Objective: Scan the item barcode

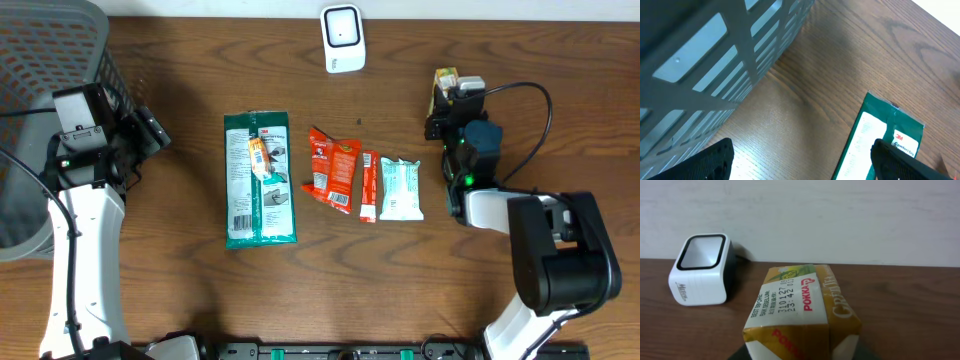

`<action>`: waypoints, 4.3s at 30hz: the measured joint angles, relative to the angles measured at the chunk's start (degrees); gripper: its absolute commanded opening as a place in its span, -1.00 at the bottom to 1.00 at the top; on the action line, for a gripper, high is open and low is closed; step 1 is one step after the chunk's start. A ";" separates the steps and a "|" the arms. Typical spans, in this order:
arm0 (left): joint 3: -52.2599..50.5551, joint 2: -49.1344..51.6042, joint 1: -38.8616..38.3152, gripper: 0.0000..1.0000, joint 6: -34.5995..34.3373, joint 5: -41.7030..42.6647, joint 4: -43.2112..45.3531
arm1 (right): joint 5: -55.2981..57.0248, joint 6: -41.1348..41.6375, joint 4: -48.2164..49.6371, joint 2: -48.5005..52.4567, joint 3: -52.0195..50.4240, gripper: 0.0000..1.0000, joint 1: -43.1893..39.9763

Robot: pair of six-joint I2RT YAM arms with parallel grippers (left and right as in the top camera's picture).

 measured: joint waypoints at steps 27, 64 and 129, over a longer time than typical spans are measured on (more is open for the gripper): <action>0.00 0.00 0.00 0.76 0.00 0.00 0.00 | -0.72 0.15 -3.76 2.49 -0.04 -0.24 0.00; 0.00 0.00 0.00 0.76 0.00 -0.02 -0.02 | -4.20 -2.16 -66.82 -14.80 25.55 0.35 -0.02; 0.00 0.00 0.00 0.76 0.00 -0.20 -0.02 | -7.74 -4.46 -125.94 40.00 100.32 -0.58 -2.75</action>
